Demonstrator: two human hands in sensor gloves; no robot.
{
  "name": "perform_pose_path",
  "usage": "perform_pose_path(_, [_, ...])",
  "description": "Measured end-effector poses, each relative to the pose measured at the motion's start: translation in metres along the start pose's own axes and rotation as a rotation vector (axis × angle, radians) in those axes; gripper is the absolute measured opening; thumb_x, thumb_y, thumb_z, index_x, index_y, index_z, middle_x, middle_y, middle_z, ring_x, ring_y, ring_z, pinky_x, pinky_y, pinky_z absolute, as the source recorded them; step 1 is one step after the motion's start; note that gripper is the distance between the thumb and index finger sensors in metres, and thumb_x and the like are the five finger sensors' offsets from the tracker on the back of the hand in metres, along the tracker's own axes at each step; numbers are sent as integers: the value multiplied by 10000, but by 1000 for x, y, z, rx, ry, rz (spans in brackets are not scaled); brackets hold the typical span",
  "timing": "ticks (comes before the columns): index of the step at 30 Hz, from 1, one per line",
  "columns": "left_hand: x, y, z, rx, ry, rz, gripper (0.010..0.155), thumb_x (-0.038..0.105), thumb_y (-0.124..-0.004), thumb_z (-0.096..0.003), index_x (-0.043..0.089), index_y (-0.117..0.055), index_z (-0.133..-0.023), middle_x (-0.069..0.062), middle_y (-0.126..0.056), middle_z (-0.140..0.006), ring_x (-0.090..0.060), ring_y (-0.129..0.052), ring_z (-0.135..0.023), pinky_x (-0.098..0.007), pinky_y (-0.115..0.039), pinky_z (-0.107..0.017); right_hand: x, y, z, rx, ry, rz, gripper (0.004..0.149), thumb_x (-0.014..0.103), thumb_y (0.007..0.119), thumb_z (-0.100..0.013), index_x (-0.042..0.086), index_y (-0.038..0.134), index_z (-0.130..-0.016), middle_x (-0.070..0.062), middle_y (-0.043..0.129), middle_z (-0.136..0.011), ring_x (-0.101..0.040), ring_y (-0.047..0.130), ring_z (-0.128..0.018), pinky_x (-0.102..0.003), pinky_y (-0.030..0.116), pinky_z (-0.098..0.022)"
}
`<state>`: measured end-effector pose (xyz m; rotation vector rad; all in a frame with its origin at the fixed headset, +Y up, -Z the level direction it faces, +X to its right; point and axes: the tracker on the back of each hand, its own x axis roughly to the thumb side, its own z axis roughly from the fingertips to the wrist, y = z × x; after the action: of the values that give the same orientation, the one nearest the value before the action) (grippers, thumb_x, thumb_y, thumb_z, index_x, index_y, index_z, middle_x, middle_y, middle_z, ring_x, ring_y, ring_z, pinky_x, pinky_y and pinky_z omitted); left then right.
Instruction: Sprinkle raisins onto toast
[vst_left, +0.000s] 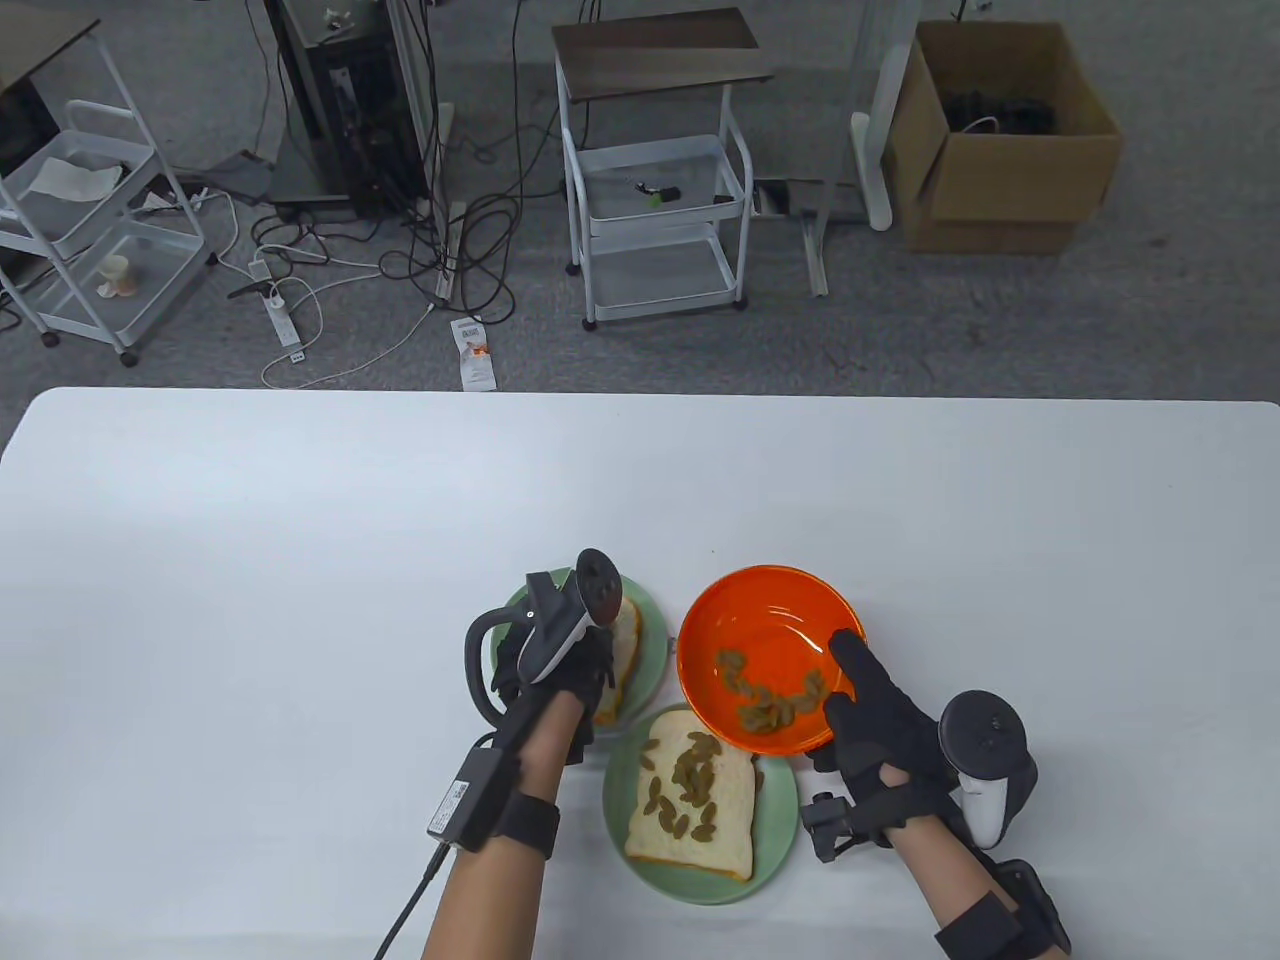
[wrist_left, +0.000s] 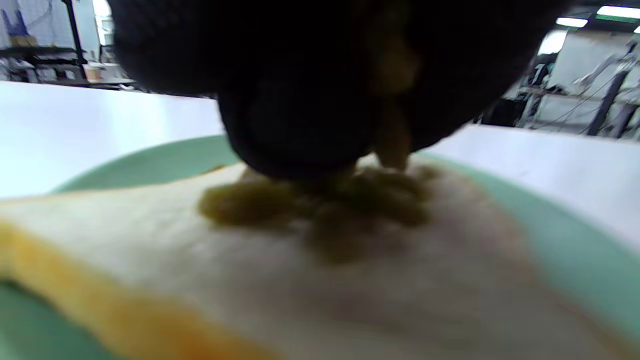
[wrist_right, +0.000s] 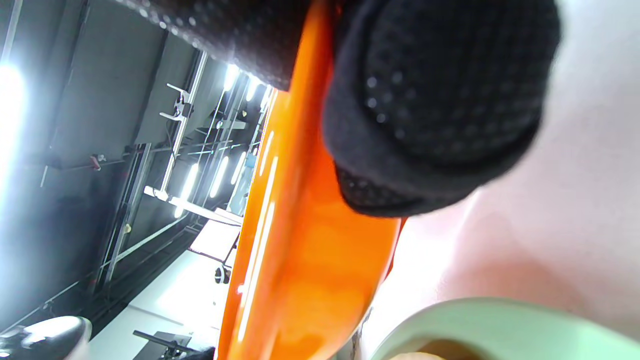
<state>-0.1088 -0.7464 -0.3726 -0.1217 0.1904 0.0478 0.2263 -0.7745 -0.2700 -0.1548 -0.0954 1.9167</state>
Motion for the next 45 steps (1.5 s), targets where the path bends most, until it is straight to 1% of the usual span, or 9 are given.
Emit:
perform_pose_path(8, [5,-5,0,-51,14,-145,569,596,-966,-359,400,-887,-888,72,-980,-788,-98,-1110,-428,-275,-965,-366,0,0,-1,8,-6,-18,582,139,837,-457,130,712,-1026,-364,724,-944,-350,1083,-224,-290,989,-104])
perform_pose_path(16, [13,-3,11,-103,-131,-165,789,703,-908,-331,418,-711,-1040,16,-781,-1085,-145,-1074,-596,-337,-928,-494,1,-3,0,9,-11,-44,579,138,838,-457,131,718,-1023,-365,725,-944,-359,1079,-224,-300,984,-102])
perform_pose_path(21, [20,11,27,-42,-196,-202,799,788,-760,-354,424,-677,-1061,22,-799,-1079,-170,-1093,-596,-345,-935,-479,1,-3,0,6,-10,-35,579,140,838,-457,132,717,-1023,-367,722,-944,-361,1078,-226,-303,983,-105])
perform_pose_path(23, [23,19,34,5,-205,-183,733,762,-752,-370,366,-801,-985,-16,-962,-915,-186,-1085,-692,-387,-921,-533,1,-3,0,7,-10,-32,579,140,837,-457,134,717,-1024,-367,721,-945,-363,1077,-227,-303,983,-106])
perform_pose_path(26, [27,30,44,32,-236,-126,638,721,-756,-400,361,-872,-914,23,-1004,-860,-180,-1090,-692,-403,-917,-549,1,-2,0,10,-10,-34,579,139,837,-457,133,718,-1023,-367,721,-945,-364,1077,-227,-305,982,-106])
perform_pose_path(34, [26,33,44,-106,-228,-55,654,730,-736,-417,389,-820,-968,49,-928,-982,-318,-932,-920,-505,-810,-691,2,-3,1,8,-14,-40,580,139,837,-455,132,718,-1023,-368,721,-946,-365,1077,-226,-307,981,-106])
perform_pose_path(38, [25,39,50,-138,-254,64,714,737,-726,-426,410,-699,-1060,-17,-666,-1175,-374,-735,-1064,-585,-728,-730,2,-3,0,6,-18,-38,579,140,836,-457,135,717,-1023,-366,718,-948,-366,1076,-230,-309,980,-109])
perform_pose_path(42, [48,53,76,-140,-385,226,760,725,-751,-438,382,-626,-1105,-79,-544,-1213,-390,-660,-1090,-606,-679,-743,2,-1,1,7,-30,-24,578,138,834,-456,123,715,-1022,-372,717,-946,-366,1075,-230,-308,980,-110])
perform_pose_path(45, [85,58,105,-92,-472,108,778,719,-789,-429,378,-626,-1109,-70,-602,-1196,-328,-831,-975,-521,-762,-703,3,1,2,14,-35,-20,578,137,834,-456,121,715,-1022,-372,717,-946,-366,1076,-229,-307,981,-110])
